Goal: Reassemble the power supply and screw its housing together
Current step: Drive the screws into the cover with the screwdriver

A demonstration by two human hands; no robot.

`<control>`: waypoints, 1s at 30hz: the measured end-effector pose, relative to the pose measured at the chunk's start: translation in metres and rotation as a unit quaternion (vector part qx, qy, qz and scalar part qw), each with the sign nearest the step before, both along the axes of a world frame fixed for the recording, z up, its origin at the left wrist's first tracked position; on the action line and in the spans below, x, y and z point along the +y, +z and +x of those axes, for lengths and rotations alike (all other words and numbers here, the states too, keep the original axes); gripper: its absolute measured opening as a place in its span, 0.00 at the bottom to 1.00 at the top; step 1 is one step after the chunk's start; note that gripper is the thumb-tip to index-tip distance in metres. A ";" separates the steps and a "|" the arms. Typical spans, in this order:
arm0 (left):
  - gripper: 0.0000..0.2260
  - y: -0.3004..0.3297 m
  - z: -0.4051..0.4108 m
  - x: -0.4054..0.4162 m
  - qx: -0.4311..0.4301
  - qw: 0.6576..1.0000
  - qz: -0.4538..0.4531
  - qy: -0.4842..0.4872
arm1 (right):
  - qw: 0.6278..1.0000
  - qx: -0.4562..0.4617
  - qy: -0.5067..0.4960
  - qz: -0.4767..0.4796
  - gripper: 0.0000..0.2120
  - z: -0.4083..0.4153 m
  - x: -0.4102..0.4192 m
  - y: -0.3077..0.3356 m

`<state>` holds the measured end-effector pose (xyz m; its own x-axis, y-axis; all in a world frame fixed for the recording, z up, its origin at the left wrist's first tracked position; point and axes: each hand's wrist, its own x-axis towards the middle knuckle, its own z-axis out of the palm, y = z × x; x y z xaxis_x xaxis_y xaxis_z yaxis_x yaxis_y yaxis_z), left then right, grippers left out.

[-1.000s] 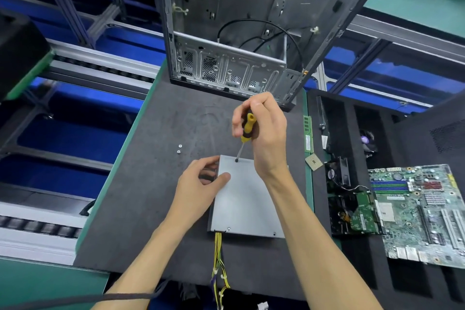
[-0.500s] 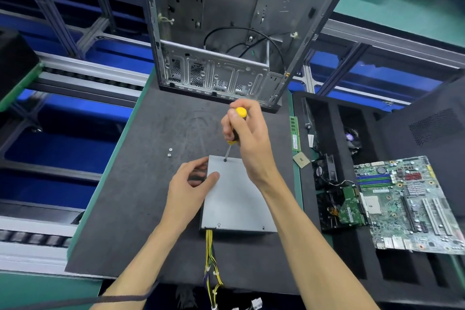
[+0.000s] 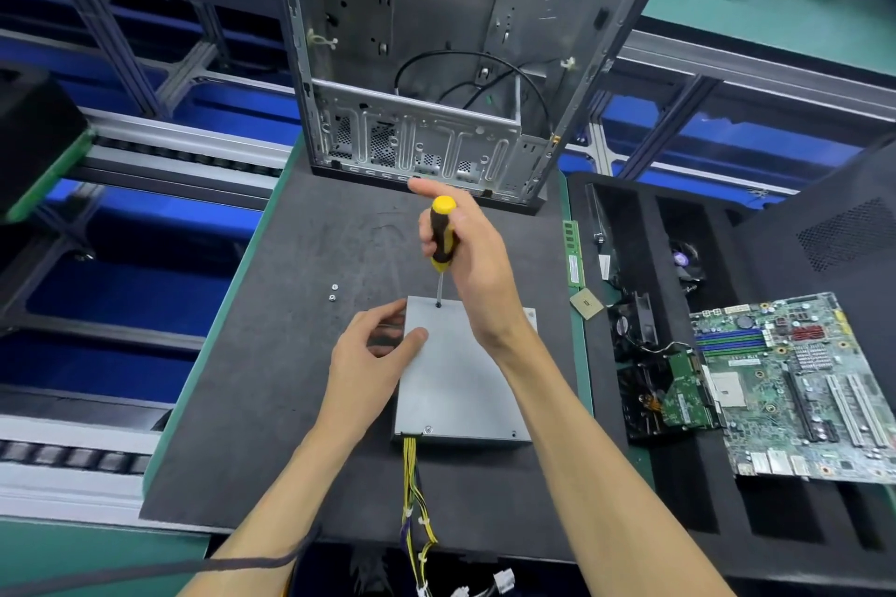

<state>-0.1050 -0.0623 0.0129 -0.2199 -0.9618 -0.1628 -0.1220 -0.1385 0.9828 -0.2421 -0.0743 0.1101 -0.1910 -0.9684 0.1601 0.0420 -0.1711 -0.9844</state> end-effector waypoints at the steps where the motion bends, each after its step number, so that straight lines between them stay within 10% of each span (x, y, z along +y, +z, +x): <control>1: 0.14 0.000 0.000 0.000 -0.001 1.000 0.001 0.000 | 1.000 -0.013 -0.005 0.001 0.16 -0.001 0.000 0.000; 6: 0.15 -0.003 0.001 0.000 -0.002 1.000 0.000 0.001 | 1.000 -0.014 -0.027 -0.008 0.05 -0.003 0.000 0.002; 30: 0.16 -0.008 0.001 -0.001 0.001 1.000 -0.002 0.004 | 0.999 0.005 -0.045 0.015 0.13 -0.010 0.001 -0.006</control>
<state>-0.1044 -0.0634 0.0048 -0.2119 -0.9645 -0.1578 -0.1193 -0.1347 0.9837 -0.2517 -0.0730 0.1036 -0.2770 -0.9515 0.1340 0.0180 -0.1446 -0.9893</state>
